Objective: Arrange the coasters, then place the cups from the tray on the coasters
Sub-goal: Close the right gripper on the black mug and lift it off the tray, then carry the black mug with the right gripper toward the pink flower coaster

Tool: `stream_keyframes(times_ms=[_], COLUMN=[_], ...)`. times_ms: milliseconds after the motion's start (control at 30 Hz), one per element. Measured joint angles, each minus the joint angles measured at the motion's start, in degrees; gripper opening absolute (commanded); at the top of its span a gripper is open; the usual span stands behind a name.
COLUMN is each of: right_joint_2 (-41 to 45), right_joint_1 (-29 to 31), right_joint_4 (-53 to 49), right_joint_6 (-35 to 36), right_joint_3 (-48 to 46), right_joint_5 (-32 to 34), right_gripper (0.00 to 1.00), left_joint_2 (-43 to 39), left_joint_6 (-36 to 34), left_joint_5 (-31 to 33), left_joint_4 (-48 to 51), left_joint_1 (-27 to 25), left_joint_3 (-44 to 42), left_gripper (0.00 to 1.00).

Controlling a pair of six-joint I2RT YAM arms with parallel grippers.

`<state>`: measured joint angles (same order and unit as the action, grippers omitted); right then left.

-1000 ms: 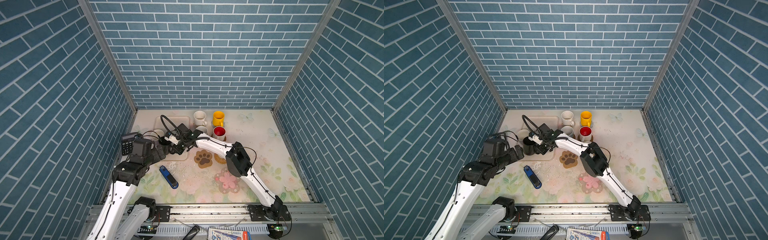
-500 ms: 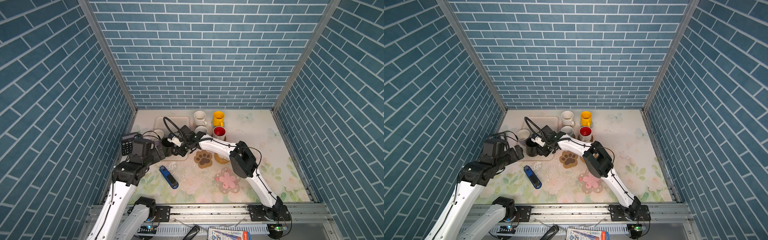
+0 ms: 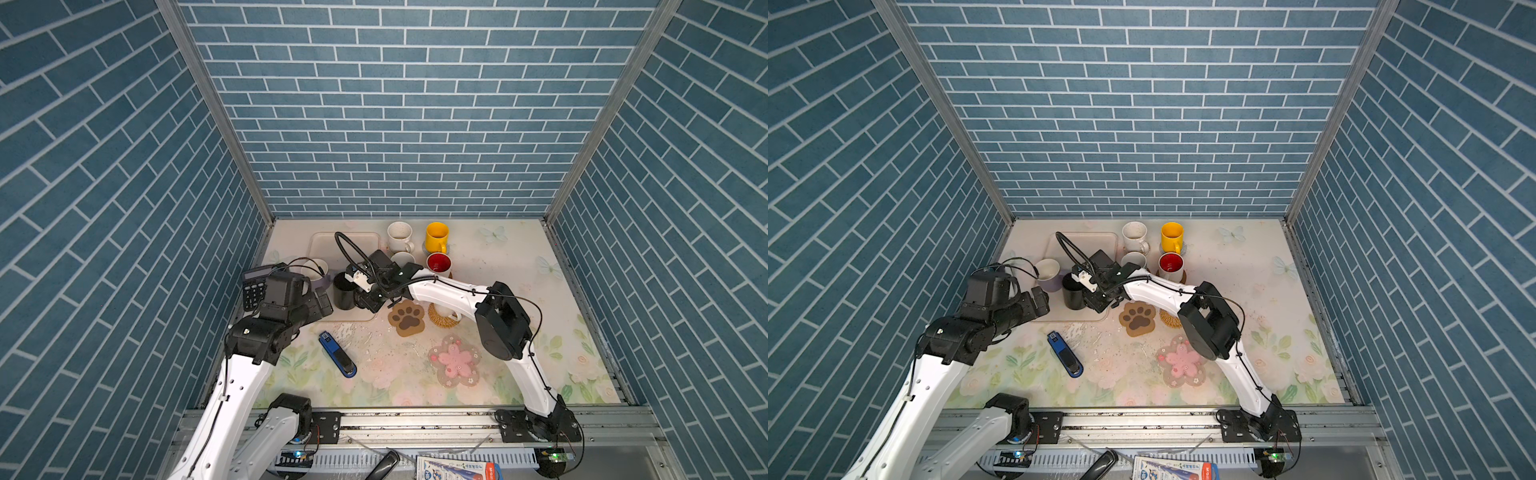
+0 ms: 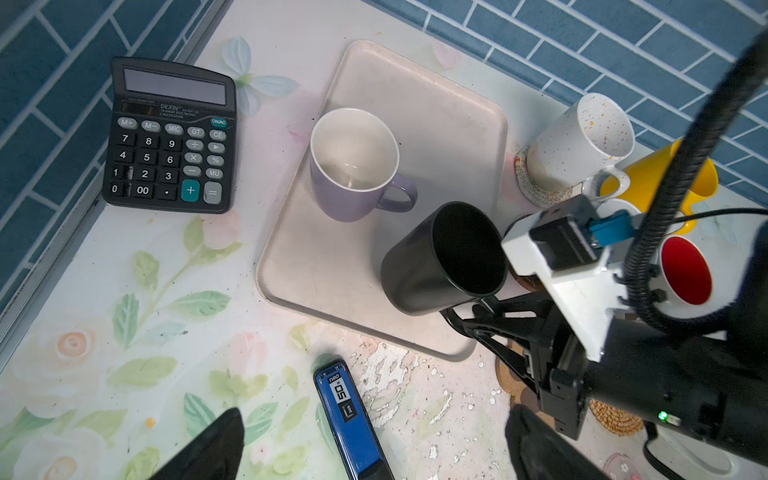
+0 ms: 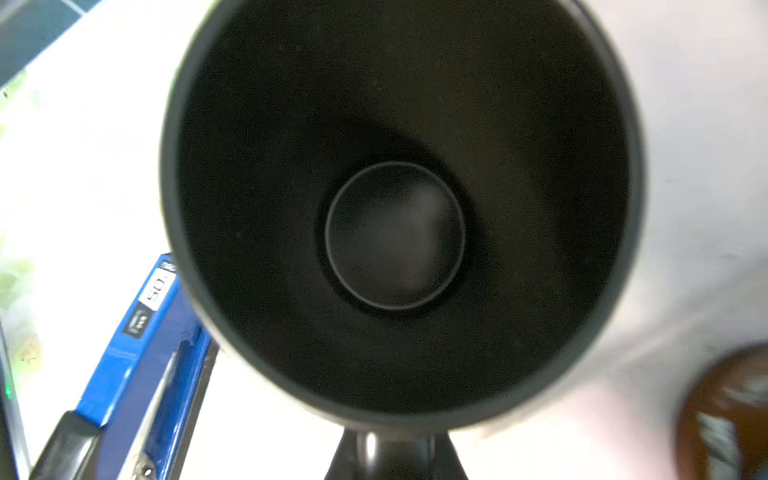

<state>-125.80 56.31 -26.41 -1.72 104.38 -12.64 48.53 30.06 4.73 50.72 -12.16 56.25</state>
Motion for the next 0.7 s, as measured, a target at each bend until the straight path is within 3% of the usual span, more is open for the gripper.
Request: stream_keyframes(times_ms=[433, 700], right_joint_2=[14.40, 28.55], right_joint_1=[-1.11, -1.16], right_joint_4=[1.31, -0.68], right_joint_6=[-3.02, -3.02], right_joint_3=[-11.21, -22.01], right_joint_5=[2.32, 4.94], right_gripper=[0.00, 0.00], left_joint_2=[3.37, 9.31], left_joint_6=[-0.33, 0.15], left_joint_5=[-2.93, -2.21], left_joint_4=[-2.54, -6.34], left_joint_1=[-1.01, -7.13], left_joint_3=[0.48, 0.85], left_gripper=[0.99, 0.99])
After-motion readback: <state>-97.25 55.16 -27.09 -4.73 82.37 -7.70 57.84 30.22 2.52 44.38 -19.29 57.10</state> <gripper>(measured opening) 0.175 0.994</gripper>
